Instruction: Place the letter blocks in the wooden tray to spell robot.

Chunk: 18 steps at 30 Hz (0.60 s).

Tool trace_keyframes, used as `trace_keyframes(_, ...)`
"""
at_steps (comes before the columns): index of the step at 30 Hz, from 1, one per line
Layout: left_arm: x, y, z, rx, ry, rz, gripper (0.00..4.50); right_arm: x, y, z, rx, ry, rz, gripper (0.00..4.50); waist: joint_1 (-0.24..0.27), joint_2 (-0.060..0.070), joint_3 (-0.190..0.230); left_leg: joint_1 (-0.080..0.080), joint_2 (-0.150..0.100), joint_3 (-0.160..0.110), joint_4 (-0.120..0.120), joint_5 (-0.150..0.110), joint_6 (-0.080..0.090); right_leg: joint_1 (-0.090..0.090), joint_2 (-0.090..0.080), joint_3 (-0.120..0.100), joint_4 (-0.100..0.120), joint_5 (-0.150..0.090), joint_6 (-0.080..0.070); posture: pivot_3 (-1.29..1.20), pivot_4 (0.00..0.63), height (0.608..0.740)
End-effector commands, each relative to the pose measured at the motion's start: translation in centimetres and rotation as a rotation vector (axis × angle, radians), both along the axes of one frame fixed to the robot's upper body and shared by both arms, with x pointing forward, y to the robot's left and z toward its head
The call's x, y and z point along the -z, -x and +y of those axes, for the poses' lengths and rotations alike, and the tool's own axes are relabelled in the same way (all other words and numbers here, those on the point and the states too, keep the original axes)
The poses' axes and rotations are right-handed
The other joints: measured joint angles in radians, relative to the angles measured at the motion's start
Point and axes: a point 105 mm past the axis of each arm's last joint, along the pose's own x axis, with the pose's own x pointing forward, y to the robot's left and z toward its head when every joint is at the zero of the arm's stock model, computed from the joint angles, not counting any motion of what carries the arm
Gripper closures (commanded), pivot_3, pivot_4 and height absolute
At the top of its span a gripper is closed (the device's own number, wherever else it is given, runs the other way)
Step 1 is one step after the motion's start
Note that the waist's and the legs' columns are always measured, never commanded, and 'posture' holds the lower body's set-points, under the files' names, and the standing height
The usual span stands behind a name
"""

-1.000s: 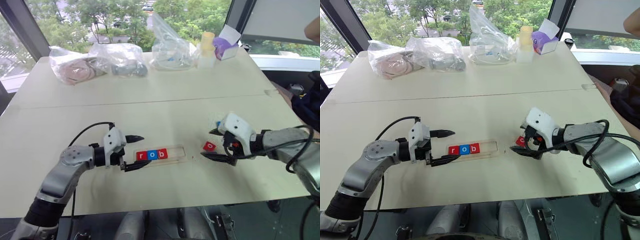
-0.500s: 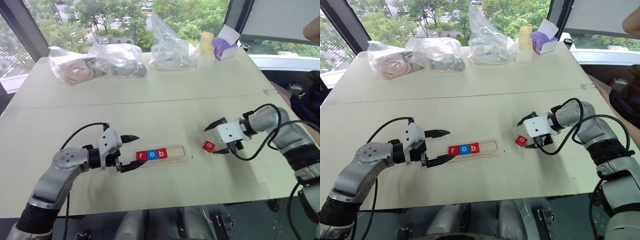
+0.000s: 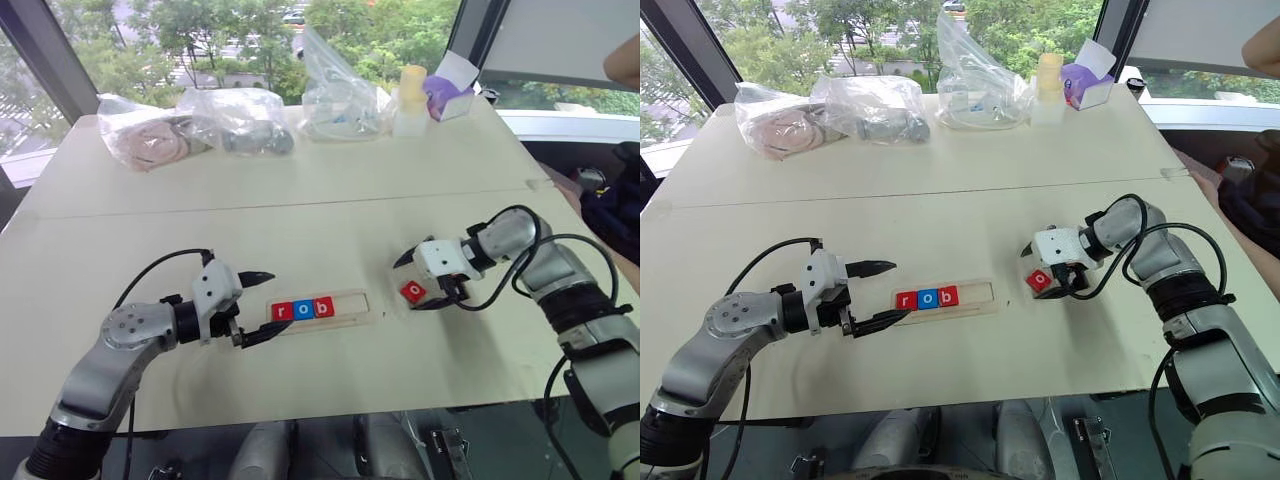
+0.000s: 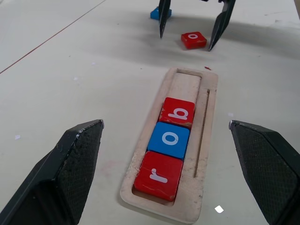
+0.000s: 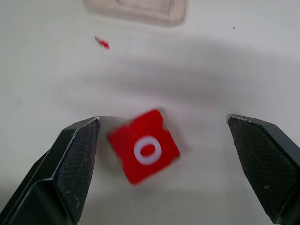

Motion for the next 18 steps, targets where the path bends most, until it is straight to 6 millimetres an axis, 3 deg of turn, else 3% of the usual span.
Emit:
trace_keyframes(1,-1.1,0.0,0.1,0.0,0.004,-0.039,0.0,0.2,0.0,0.3,0.013,0.004,-0.008,0.03,-0.001,0.0,0.0,0.0,0.0,0.0,0.0,0.0,0.0,0.0,0.0,0.0,0.0,0.0,0.0,0.0,0.15,0.74)
trace_keyframes(18,-0.9,-0.1,-0.4,0.014,0.015,-0.034,0.0,-0.4,-0.5,-2.5,-0.001,0.104,-0.052,0.03,0.002,0.0,0.0,0.0,-0.001,0.0,0.001,0.0,0.0,0.001,0.001,-0.001,0.0,0.0,0.0,0.0,0.15,0.74)
